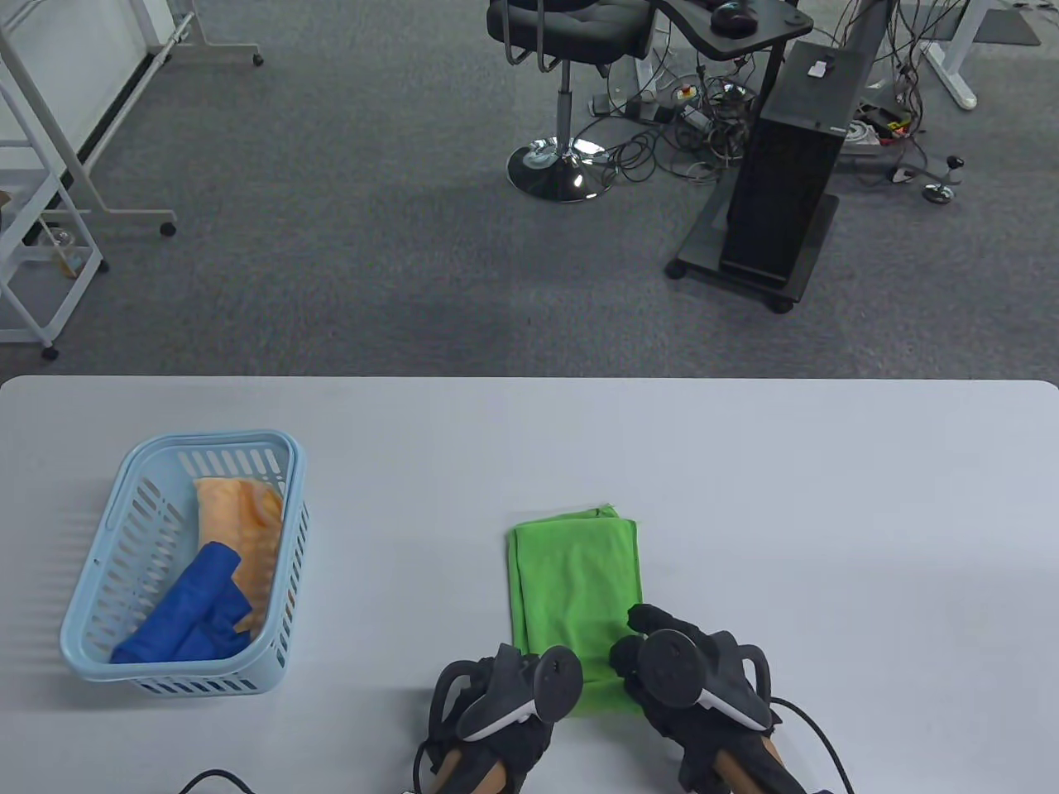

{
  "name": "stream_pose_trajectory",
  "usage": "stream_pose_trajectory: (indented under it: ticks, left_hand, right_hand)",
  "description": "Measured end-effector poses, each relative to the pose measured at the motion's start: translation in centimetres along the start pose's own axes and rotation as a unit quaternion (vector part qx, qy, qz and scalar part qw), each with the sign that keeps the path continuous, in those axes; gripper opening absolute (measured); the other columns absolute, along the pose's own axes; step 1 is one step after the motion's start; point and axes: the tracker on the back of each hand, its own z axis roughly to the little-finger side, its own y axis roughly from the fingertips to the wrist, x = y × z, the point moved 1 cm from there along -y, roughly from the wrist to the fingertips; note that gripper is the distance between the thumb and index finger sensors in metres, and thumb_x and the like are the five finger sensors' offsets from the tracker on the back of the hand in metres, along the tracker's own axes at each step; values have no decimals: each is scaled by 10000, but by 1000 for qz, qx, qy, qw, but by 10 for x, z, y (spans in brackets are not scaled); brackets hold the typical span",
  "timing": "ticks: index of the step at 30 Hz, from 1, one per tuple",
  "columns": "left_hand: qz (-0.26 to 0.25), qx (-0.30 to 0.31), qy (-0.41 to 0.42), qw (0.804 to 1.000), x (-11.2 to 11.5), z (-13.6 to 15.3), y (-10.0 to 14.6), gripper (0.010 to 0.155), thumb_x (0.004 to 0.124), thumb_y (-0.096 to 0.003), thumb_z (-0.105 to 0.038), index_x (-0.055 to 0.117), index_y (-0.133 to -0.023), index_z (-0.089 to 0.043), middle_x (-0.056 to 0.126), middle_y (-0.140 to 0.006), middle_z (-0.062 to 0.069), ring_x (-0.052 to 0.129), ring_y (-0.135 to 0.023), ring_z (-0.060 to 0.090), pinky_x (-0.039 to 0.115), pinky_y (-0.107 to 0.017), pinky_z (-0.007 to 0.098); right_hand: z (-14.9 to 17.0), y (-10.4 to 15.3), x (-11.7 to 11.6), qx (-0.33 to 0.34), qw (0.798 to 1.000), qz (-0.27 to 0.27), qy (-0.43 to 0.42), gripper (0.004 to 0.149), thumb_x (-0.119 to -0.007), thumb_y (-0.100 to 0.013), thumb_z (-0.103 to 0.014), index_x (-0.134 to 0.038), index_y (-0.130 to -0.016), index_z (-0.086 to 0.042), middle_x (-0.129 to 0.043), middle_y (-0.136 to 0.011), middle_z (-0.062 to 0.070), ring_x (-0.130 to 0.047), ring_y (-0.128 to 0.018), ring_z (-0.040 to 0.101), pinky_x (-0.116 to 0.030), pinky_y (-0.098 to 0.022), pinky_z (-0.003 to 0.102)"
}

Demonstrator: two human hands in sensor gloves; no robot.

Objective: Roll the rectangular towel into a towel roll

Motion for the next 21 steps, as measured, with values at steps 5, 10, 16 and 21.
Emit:
stream_pose_trajectory:
  ticks: [5, 10, 16, 21]
  left_hand:
    - [-9, -11, -6, 1000, 0, 1, 0, 452, 790, -409, -410, 739, -857, -392, 915, -759, 77, 891, -724, 332, 663, -619, 611]
    - [-32, -15, -33, 999, 0, -3, 2, 450, 772, -412, -413, 829, -856, -368, 926, -798, 65, 875, -762, 345, 664, -620, 603]
    - [5, -14, -24, 1000, 0, -2, 4, 552, 732, -407, -496, 823, -917, -304, 848, -893, 113, 783, -838, 397, 595, -648, 631]
    - [39, -4, -74, 997, 3, -7, 6, 715, 763, -358, -589, 698, -1002, -285, 711, -1006, 134, 665, -918, 423, 523, -681, 650]
  right_hand:
    - [-5, -1, -10, -2, 999, -30, 32, 524, -754, -336, -425, -778, -844, -297, -395, -1046, 91, -540, -958, 320, -493, -707, 580]
    - [-7, -4, -18, -1, 998, -58, 30, 671, -745, -283, -560, -791, -872, -243, -395, -1054, 110, -531, -963, 342, -488, -702, 598]
    - [-11, -7, -23, -26, 995, -60, 77, 627, -813, -286, -485, -741, -876, -284, -406, -1056, 109, -547, -963, 340, -497, -706, 590]
    - [-10, -9, -23, -34, 997, -45, 51, 567, -796, -302, -451, -795, -833, -253, -482, -1037, 109, -616, -936, 333, -539, -690, 584]
